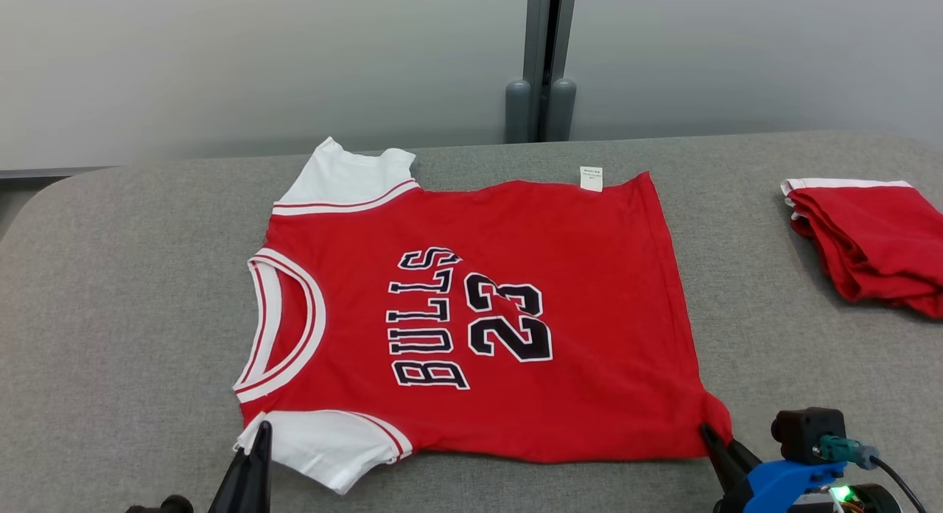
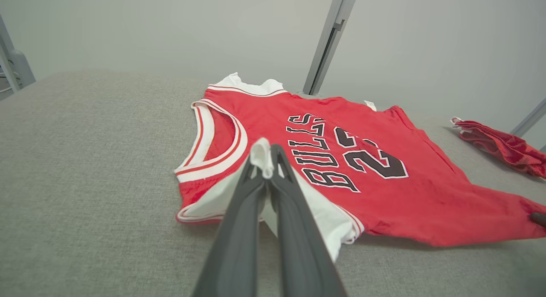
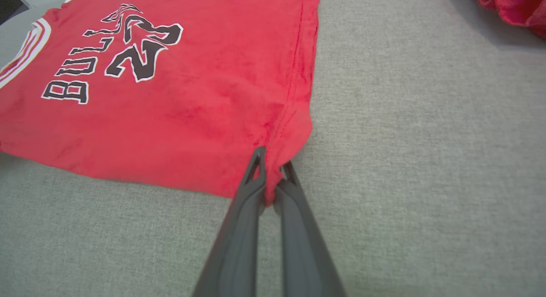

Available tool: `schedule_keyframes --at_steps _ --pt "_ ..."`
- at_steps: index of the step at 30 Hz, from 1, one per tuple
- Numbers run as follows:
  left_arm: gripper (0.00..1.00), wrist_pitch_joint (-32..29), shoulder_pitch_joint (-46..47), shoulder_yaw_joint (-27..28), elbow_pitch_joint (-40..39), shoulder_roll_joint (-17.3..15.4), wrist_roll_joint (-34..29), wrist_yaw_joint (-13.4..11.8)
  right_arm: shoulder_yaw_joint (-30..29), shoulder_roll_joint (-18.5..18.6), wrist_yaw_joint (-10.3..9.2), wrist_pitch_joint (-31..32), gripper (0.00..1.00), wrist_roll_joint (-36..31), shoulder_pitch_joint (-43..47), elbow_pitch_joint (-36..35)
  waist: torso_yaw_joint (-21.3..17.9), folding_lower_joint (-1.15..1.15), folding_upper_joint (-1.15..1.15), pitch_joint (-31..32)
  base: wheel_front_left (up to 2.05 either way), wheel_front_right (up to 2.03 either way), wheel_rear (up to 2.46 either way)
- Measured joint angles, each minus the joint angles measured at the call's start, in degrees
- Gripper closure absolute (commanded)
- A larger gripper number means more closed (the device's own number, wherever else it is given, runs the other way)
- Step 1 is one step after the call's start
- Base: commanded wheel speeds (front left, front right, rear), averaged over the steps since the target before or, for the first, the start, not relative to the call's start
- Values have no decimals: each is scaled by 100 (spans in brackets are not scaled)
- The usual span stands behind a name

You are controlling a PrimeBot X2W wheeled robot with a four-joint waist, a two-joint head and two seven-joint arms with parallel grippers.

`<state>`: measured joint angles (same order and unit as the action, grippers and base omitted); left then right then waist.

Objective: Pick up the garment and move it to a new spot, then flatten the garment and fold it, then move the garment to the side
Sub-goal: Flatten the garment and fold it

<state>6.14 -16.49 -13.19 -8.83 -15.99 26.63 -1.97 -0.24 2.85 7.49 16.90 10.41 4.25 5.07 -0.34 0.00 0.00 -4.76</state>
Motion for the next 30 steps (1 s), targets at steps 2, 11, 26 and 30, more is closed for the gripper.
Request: schedule_keyframes --at_steps 2,11,26,30 --pt "100 -9 166 -14 102 -31 -24 36 25 -1 0 52 100 22 -90 137 -3 0 0 5 0 0 0" --pt "100 -110 1295 -101 566 -179 -265 204 31 -3 0 129 100 294 -747 571 -47 0 0 -106 0 0 0" --pt "100 668 3442 -188 2604 285 -631 169 -44 0 0 -769 100 786 -1894 1664 -203 1 0 -701 0 0 0" --pt "100 789 3699 -133 2902 288 -706 144 73 -1 0 -953 100 788 -2128 1902 -230 1 0 -865 0 0 0"
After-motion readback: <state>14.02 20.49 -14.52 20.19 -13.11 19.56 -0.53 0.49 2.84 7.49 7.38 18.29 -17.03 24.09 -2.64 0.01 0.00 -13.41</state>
